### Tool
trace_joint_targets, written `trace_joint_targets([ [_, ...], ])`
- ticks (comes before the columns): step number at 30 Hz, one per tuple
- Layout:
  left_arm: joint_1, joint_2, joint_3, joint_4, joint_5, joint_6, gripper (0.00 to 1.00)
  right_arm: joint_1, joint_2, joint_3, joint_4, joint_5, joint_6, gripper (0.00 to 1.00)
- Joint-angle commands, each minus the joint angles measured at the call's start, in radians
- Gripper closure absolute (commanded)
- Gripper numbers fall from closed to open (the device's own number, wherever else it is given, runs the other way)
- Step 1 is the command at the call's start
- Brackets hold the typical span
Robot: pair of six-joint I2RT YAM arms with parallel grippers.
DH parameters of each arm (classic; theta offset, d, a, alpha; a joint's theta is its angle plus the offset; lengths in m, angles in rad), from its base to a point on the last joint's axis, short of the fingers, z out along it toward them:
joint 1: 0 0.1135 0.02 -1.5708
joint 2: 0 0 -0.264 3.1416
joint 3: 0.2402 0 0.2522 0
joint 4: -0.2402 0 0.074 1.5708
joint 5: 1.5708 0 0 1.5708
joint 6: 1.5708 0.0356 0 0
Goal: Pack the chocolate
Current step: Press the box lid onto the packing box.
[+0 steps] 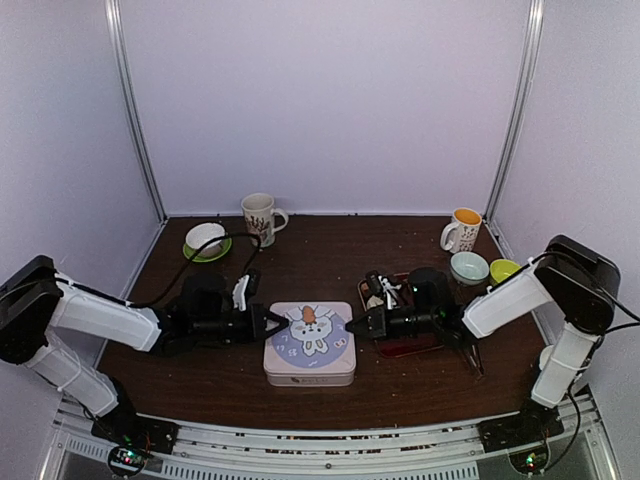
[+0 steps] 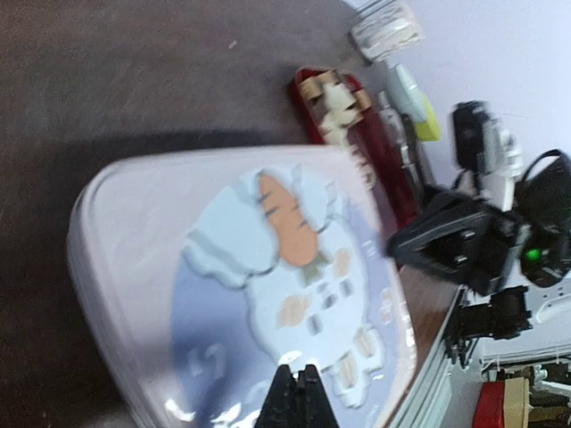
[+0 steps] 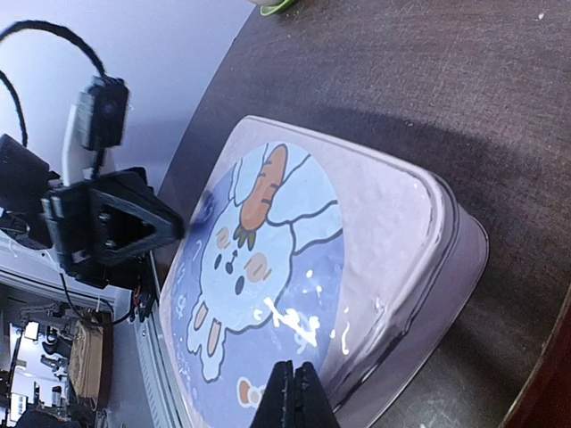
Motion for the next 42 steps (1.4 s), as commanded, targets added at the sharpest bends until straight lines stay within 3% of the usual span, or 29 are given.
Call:
trace_joint_targets([
  [1,-0.002,0.051,-0.059,0.022,-0.038,-0.052,1.00,0.018,-0.128,-0.019,-0.091,0.011,-0.059,1.00],
  [8,-0.080,-0.121,0.047,-0.268,-0.123,-0.006,1.00,0.040,-0.033,-0.075,-0.042,0.063,-0.041,1.00],
  [11,-0.097,-0.150,-0.014,-0.198,-0.122,-0.051,1.00,0.041,-0.023,-0.068,-0.037,0.068,-0.035,1.00],
  [16,-0.113,-0.077,-0.131,-0.027,-0.105,-0.111,1.00,0.067,-0.169,-0.095,-0.111,0.068,-0.065,1.00],
  [20,-0.116,-0.039,-0.131,-0.017,-0.073,-0.121,1.00,0.098,-0.227,-0.145,-0.087,0.051,-0.057,1.00],
  [24,-0.182,-0.175,-0.001,-0.321,-0.169,-0.065,1.00,0.120,-0.171,-0.156,-0.065,0.072,-0.043,1.00],
  [26,-0.204,-0.220,0.027,-0.385,-0.191,-0.055,1.00,0.128,-0.116,-0.140,-0.075,0.081,-0.040,1.00],
  [31,-0.228,-0.244,-0.111,-0.214,-0.180,-0.148,1.00,0.136,-0.163,-0.125,-0.121,0.084,-0.057,1.00],
  [37,-0.243,-0.098,-0.164,-0.118,-0.159,-0.146,1.00,0.172,-0.252,-0.150,-0.126,0.061,-0.100,1.00],
  [40,-0.252,-0.089,-0.148,-0.124,-0.158,-0.115,1.00,0.184,-0.206,-0.147,-0.110,0.041,-0.114,1.00],
  [42,-0.261,-0.133,-0.127,-0.218,-0.191,-0.097,1.00,0.187,-0.166,-0.139,-0.138,0.066,-0.127,1.00],
])
